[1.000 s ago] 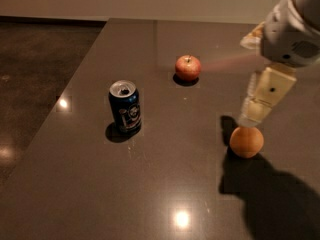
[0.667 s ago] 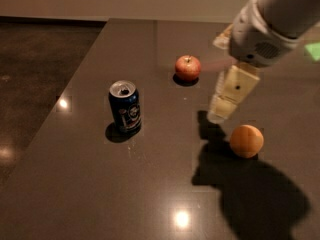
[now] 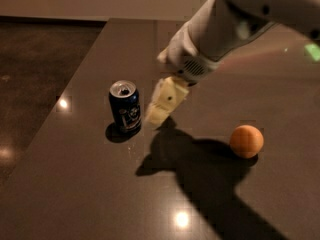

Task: Knock pepsi can over

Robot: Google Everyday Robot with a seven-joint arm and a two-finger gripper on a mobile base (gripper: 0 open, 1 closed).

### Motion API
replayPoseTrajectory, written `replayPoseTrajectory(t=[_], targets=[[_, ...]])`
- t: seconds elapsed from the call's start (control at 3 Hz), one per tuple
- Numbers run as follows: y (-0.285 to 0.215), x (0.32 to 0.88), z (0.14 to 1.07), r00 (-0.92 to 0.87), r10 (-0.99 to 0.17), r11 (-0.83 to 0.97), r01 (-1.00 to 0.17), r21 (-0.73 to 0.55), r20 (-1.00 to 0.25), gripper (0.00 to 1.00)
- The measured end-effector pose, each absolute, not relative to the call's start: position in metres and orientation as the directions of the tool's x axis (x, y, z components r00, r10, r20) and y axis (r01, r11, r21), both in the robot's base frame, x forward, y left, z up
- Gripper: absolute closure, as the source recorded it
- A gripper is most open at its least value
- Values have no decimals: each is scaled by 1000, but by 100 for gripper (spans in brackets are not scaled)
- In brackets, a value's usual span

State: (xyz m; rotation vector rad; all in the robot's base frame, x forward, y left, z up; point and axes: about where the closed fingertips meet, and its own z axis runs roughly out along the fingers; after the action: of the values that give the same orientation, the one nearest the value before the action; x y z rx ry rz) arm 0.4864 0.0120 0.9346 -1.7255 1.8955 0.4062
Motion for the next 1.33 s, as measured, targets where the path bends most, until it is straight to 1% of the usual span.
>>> replayPoseTrajectory(t=[0.33, 0.67, 1.0, 1.33], targets=[[52, 481, 921, -2, -782, 88, -990, -107, -623, 0], [77, 482, 905, 17, -755, 64, -993, -100, -656, 2], [85, 485, 897, 20, -748, 56, -994, -93, -663, 24], [86, 487, 907, 33, -729, 45, -994, -96, -683, 54]])
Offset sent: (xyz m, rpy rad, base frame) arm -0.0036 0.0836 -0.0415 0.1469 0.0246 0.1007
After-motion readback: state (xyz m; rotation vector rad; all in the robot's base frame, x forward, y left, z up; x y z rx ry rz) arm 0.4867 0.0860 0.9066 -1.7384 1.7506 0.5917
